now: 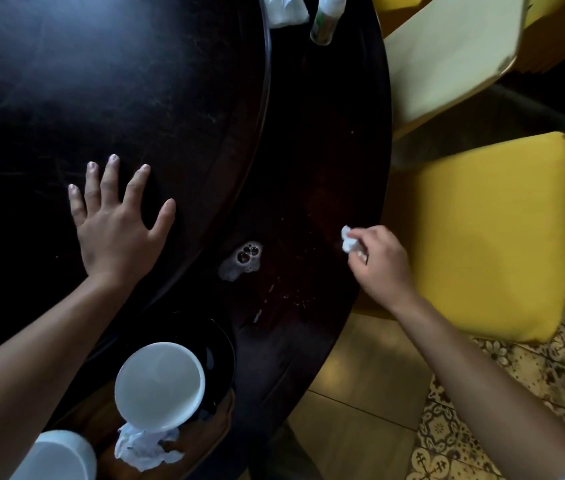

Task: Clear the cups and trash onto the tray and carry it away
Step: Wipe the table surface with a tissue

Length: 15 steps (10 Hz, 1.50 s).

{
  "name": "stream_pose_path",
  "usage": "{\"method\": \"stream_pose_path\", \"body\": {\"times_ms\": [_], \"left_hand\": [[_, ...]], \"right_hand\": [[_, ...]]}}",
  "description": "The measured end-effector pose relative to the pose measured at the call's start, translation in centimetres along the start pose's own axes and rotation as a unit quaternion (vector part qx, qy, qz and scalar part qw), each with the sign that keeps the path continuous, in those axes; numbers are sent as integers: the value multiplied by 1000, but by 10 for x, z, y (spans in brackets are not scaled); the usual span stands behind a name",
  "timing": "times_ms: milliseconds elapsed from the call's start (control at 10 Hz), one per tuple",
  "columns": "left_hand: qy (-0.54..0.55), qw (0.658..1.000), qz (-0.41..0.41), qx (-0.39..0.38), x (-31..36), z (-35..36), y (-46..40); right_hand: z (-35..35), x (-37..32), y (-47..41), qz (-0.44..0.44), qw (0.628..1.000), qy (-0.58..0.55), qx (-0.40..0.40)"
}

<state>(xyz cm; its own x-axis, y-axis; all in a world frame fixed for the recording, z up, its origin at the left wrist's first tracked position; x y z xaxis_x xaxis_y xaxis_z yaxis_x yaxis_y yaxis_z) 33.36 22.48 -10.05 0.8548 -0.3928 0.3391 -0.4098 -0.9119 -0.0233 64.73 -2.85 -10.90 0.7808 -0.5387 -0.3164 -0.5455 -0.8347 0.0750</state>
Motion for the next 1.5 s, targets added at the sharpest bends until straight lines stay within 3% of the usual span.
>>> {"method": "stream_pose_path", "body": {"times_ms": [100, 200, 300, 500, 700, 900, 1000, 1100, 1200, 1400, 1500], "left_hand": [[-1, 1000, -1, 0, 0, 1, 0], [-2, 1000, 0, 1, 0, 1, -1], [-4, 1000, -2, 1, 0, 2, -1], [-10, 1000, -4, 4, 1, 5, -1], [-6, 1000, -7, 3, 4, 3, -2], [-9, 1000, -9, -2, 7, 2, -6], [-10, 1000, -9, -7, 8, 3, -6], [-10, 1000, -10, -12, 8, 3, -7], [-14, 1000, -11, -17, 6, 3, -6], [-12, 1000, -6, -20, 3, 1, -3], [-11, 1000, -5, -22, 1, 0, -2]], "right_hand": [[-9, -12, -22, -25, 998, -59, 27], [-19, -3, -98, 20, 988, -76, 136], [-19, 9, -172, 98, 976, -83, 176], [-5, 8, -210, 103, 989, -18, 101], [9, -34, -94, -63, 998, -26, -9], [32, -68, 39, -105, 990, -67, -72], [28, -78, 55, -124, 982, -98, -99], [14, -87, 20, -98, 985, -134, -54], [18, -113, -20, -135, 982, -127, -27], [49, -151, -45, -233, 964, -29, -125], [43, -135, -20, -273, 951, 10, -144]]}}
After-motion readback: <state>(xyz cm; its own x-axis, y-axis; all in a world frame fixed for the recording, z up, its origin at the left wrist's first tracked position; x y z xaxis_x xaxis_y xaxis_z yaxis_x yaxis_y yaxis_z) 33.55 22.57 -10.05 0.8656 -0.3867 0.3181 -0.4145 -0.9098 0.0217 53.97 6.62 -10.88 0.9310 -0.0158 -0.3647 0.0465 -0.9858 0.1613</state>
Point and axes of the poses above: each hand's wrist, its own y-axis away from the middle knuckle, its own z-axis out of the palm, x = y × z, the point moved 3 cm from there along -y, towards the middle knuckle, and after that the axes turned 4 degrees about y, right-handed, at the moved point
